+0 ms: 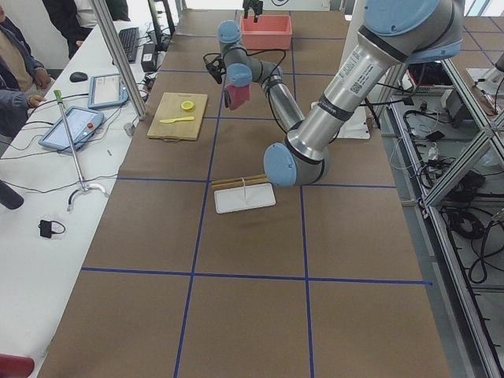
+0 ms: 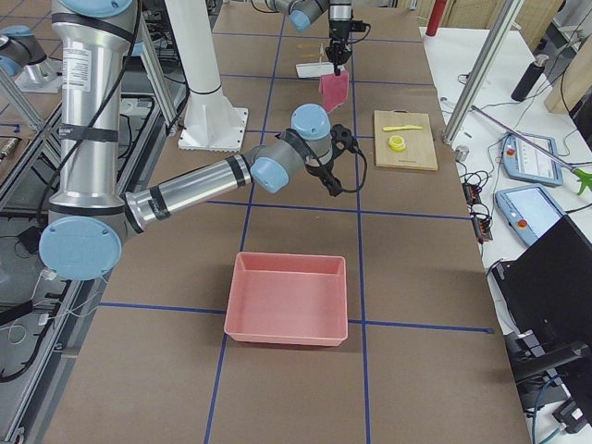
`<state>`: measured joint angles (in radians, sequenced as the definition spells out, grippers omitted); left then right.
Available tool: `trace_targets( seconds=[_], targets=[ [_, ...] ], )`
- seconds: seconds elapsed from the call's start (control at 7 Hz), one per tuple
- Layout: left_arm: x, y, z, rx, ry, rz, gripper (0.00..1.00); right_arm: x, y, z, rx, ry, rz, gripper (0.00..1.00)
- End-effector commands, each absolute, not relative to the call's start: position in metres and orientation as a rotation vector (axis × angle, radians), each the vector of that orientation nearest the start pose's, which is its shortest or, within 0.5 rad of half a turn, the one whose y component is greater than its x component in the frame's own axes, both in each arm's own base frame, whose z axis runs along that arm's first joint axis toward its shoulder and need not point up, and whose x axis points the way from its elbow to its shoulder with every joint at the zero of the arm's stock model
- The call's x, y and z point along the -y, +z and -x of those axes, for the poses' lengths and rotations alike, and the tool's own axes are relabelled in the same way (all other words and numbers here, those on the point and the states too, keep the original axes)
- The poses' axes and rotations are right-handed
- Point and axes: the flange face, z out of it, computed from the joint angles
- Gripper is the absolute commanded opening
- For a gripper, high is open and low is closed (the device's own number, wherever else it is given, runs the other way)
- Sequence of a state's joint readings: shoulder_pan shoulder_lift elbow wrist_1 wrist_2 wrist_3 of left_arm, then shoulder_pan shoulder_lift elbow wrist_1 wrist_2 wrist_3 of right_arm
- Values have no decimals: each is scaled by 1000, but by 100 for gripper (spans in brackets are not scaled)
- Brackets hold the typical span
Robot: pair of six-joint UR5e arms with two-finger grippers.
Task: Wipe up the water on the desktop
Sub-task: 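Carry the cloth toward the table center while the right gripper approaches it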
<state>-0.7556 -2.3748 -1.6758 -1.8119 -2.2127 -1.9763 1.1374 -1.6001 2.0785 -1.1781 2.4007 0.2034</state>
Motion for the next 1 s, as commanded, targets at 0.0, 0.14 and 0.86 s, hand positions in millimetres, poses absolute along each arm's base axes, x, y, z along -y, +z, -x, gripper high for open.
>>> trace_targets(
  seconds=[0.0,0.14,0.86],
  targets=[
    [523,45,-473,-1189,-702,387,0,432,275,206,1069,-635,-651,98],
    [521,40,-476,-1190,-724,402,0,420,248,251,1055,-663,-702,97],
    [499,24,-474,-1210,-769,469,0,364,198,370,991,-616,-843,86]
  ],
)
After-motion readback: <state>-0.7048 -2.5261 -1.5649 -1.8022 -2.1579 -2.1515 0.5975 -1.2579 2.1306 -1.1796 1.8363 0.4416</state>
